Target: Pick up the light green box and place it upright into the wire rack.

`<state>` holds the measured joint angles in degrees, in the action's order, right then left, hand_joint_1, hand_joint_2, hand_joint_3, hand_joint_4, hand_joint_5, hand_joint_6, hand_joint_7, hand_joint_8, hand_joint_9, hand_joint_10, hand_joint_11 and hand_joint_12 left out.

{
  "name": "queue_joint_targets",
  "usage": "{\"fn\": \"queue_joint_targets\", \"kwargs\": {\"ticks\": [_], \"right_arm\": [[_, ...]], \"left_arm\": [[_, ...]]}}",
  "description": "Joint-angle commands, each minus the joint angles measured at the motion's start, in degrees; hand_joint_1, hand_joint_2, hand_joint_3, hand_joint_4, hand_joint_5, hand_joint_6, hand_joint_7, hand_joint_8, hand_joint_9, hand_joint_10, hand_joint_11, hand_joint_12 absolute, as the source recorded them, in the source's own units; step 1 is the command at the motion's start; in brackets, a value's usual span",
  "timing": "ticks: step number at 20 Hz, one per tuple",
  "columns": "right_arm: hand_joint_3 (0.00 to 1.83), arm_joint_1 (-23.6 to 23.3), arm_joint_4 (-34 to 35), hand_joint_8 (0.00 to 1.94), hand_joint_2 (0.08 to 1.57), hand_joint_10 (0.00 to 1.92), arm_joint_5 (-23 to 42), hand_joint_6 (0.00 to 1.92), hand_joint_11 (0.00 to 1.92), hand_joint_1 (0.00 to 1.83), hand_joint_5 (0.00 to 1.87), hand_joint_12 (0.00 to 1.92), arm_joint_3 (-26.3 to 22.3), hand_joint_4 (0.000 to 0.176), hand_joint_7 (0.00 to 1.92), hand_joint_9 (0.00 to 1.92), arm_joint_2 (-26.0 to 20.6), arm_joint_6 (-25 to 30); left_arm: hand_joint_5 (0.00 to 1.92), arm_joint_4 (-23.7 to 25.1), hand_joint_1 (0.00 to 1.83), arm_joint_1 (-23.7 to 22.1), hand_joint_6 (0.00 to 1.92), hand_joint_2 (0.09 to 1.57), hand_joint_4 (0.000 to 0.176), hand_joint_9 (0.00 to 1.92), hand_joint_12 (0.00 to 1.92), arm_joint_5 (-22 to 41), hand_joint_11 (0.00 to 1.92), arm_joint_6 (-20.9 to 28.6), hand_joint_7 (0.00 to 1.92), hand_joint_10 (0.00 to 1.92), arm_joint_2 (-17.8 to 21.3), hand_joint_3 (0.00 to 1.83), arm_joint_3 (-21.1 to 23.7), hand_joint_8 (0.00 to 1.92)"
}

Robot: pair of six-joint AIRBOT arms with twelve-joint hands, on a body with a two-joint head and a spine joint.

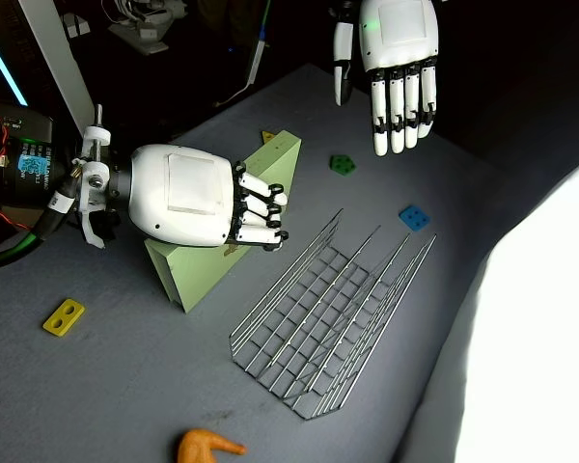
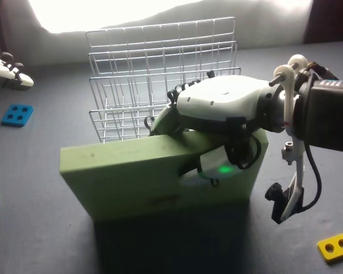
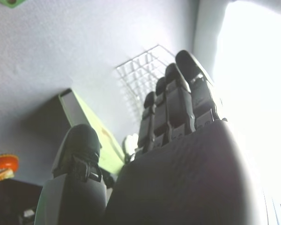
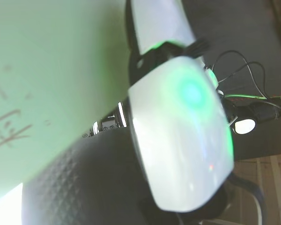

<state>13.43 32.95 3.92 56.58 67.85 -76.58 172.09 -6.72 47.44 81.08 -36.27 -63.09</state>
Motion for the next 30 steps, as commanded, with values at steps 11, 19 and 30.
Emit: {"fn": "queue_joint_targets", "kwargs": {"ticks": [11, 19, 30], "right_arm": [[0.0, -3.74, 4.79, 1.26, 1.18, 1.28, 2.65, 1.12, 0.38, 1.21, 0.82, 1.76, 0.07, 0.0, 0.92, 0.74, -1.9, 0.49], [0.0, -11.92, 6.44, 1.28, 1.18, 1.31, 1.18, 1.11, 0.35, 1.21, 0.82, 1.78, -3.58, 0.0, 0.91, 0.72, -7.46, 0.43], [0.0, -16.69, 2.79, 1.32, 1.19, 1.36, 4.4, 1.12, 0.32, 1.21, 0.81, 1.81, -1.95, 0.0, 0.9, 0.69, -7.77, 0.14]], "left_arm": [[0.09, 0.48, 0.23, -0.31, 0.0, 1.37, 0.0, 0.21, 0.85, -4.7, 0.0, -0.09, 0.15, 0.0, -0.2, 0.0, 0.08, 0.0], [0.09, 0.48, 0.2, -0.27, 0.0, 1.38, 0.0, 0.22, 0.87, -4.7, 0.0, -0.09, 0.14, 0.0, -0.19, 0.0, 0.14, 0.0], [0.08, 0.48, 0.18, -0.29, 0.0, 1.38, 0.0, 0.2, 0.84, -4.7, 0.0, -0.09, 0.14, 0.0, -0.2, 0.0, 0.13, 0.0]]}}
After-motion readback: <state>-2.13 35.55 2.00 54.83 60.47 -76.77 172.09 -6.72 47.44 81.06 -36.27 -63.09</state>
